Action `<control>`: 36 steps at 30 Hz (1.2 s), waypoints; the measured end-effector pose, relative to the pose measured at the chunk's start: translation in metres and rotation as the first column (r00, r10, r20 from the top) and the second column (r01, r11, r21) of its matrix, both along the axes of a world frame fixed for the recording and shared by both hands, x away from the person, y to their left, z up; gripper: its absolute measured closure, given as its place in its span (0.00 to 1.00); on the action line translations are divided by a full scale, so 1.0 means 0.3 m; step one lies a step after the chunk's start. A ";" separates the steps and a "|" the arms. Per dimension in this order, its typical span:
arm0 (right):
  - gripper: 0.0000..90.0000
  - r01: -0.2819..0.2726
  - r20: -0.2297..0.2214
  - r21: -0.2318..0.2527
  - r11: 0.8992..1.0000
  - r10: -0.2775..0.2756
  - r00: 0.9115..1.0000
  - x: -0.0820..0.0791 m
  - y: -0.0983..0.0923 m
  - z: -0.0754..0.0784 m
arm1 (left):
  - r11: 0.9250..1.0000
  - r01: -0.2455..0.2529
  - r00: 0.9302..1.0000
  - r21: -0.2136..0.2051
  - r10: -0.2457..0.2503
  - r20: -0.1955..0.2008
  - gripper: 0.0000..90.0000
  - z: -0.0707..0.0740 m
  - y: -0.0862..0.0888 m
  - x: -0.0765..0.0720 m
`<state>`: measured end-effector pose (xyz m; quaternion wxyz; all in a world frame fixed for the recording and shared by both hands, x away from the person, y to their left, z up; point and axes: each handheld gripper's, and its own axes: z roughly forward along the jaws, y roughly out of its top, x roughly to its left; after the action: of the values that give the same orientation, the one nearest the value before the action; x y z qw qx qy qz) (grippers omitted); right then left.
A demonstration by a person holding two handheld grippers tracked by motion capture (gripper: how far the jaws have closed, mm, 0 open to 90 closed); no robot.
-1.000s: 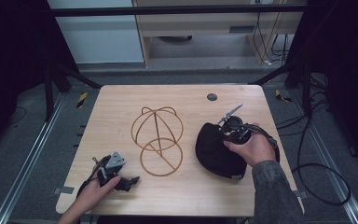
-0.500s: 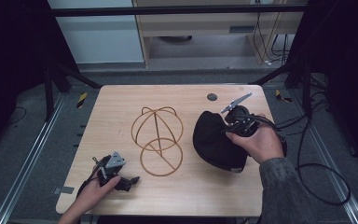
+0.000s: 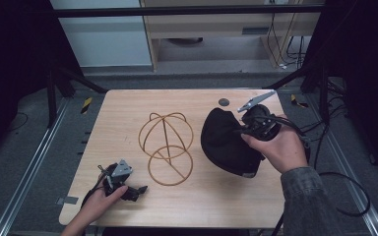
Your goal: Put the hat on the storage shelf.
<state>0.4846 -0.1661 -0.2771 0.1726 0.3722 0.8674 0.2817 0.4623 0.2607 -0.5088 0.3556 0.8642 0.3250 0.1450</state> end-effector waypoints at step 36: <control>0.87 -0.052 0.139 0.118 0.992 0.035 0.990 -0.078 0.043 0.292 | 1.000 -0.012 1.000 0.001 0.012 0.000 0.00 0.000 0.000 -0.004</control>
<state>0.4611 -0.1533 -0.1894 0.2023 0.3428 0.8427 0.3626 0.4609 0.2607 -0.5088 0.3540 0.8625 0.3303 0.1473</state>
